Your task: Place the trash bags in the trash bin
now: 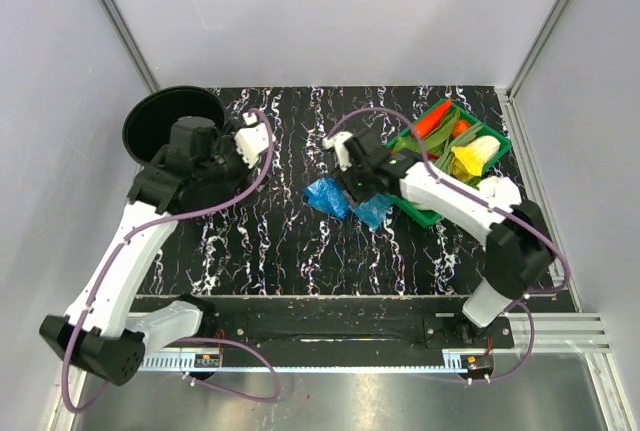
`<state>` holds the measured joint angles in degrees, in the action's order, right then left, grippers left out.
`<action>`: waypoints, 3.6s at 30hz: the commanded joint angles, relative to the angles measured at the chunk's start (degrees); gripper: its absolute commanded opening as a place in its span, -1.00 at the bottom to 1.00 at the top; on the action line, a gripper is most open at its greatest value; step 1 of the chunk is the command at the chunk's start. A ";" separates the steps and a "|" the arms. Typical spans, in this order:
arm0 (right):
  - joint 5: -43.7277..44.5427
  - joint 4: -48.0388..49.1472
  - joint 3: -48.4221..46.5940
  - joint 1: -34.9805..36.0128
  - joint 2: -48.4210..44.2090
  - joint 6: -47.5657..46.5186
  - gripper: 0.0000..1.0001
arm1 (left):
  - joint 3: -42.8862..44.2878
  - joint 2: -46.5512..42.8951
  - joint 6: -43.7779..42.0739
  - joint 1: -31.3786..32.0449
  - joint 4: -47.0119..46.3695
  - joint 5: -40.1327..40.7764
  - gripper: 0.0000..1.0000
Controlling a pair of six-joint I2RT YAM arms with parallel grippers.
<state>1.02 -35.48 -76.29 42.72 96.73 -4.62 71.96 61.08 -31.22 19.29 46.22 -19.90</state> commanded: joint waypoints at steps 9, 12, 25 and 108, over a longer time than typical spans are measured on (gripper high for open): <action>-11.99 0.94 10.01 -8.18 -3.92 -3.73 0.13 | -2.72 15.98 -10.33 7.95 -16.95 -5.15 0.93; -13.49 2.35 11.16 -8.53 -2.16 -4.43 0.15 | -0.08 21.26 -13.07 9.71 -16.33 -4.19 0.92; -13.05 5.95 6.78 -12.04 10.76 -4.60 -0.12 | 3.62 31.56 -20.45 10.86 -17.04 -6.64 0.92; -0.31 -28.06 -3.16 -20.04 -41.44 -23.94 -1.00 | 21.64 58.01 1.60 15.87 -17.21 1.43 0.86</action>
<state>-0.99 -63.13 -78.43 24.56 58.13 -26.06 93.12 118.04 -28.95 34.50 27.92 -22.00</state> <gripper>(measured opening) 0.009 0.935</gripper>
